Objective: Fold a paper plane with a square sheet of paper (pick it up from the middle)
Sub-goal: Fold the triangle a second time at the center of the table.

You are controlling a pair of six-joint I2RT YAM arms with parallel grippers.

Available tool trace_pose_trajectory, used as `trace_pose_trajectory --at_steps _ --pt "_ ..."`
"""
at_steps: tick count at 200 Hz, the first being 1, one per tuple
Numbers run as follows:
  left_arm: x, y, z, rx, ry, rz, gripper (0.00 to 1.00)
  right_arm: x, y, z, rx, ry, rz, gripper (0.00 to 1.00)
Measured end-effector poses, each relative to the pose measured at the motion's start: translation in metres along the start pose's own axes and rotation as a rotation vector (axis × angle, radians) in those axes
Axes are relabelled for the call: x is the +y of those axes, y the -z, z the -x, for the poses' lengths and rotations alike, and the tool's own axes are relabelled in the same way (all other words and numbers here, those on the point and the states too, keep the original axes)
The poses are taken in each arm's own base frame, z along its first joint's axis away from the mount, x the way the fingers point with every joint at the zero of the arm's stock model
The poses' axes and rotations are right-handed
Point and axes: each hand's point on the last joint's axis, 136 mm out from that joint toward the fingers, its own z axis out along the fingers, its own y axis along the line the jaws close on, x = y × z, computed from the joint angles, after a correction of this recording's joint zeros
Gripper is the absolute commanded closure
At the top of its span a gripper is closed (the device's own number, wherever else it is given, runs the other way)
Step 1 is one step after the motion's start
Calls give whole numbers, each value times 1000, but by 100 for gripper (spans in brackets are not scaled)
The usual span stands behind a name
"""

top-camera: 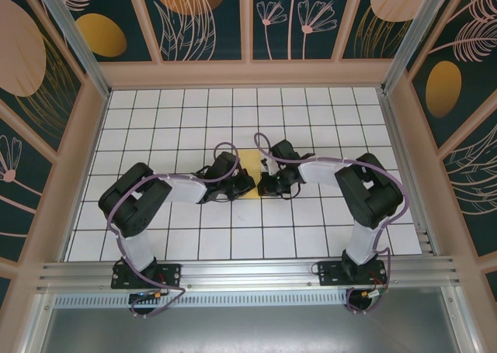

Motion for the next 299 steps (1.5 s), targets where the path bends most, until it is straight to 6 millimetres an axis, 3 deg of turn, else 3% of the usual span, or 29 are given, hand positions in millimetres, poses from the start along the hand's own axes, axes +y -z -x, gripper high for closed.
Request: trace_pose_trajectory --at_steps 17,125,254,299 --pt "10 -2 -3 2 8 18 100 -1 0 0 1 -1 -1 99" --pt "11 -2 4 -16 -63 90 100 -8 -4 -2 2 -1 -53 99" --pt "27 9 46 -8 -133 101 99 -9 -6 0 3 -2 -62 99" --pt "39 20 75 -59 -141 145 99 -8 -6 0 1 -5 -58 99"
